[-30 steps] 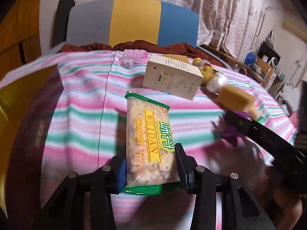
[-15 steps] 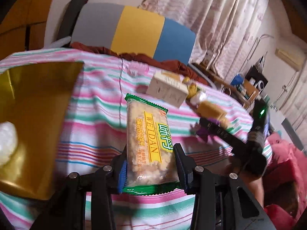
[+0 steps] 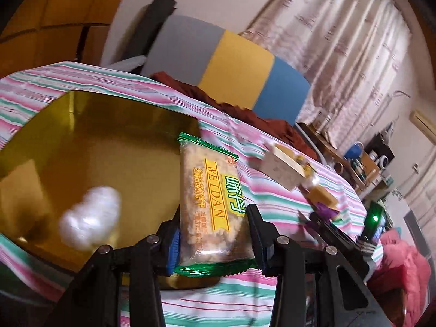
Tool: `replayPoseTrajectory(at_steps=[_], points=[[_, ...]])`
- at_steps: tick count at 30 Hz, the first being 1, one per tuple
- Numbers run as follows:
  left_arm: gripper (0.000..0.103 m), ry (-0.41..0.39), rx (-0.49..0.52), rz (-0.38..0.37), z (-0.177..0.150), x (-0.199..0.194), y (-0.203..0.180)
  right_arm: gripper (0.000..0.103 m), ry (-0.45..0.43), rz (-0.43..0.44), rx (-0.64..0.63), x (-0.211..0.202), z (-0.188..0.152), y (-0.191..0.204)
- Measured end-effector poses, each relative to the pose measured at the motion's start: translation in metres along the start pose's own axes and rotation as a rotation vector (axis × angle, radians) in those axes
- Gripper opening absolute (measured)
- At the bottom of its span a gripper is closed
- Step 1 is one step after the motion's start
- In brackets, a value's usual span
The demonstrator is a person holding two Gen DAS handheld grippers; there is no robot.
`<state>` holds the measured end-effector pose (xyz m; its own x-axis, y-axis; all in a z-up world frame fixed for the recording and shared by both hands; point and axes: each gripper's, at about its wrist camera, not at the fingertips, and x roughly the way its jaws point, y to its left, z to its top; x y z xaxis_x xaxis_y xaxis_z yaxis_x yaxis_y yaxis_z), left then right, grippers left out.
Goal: Organize objects
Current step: 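Lower both items into the gold tray and open both tools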
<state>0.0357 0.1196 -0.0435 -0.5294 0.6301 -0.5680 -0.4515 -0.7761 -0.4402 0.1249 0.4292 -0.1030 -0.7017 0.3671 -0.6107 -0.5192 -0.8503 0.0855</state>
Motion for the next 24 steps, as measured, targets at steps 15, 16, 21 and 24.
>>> replayPoseTrajectory(at_steps=[15,16,21,24], points=[[0.041,0.048,-0.175,0.195,0.047,0.004,0.120,0.035,0.017,0.224,0.032,-0.036,0.000,0.060],[0.041,0.047,-0.181,0.201,0.047,0.004,0.124,0.035,0.013,0.257,0.021,-0.042,0.002,0.072],[0.041,0.070,-0.175,0.225,0.043,0.007,0.134,0.035,-0.006,0.394,-0.033,-0.067,0.010,0.116],[0.053,0.072,-0.189,0.232,0.045,0.005,0.136,0.035,-0.008,0.479,-0.084,-0.082,0.012,0.145]])
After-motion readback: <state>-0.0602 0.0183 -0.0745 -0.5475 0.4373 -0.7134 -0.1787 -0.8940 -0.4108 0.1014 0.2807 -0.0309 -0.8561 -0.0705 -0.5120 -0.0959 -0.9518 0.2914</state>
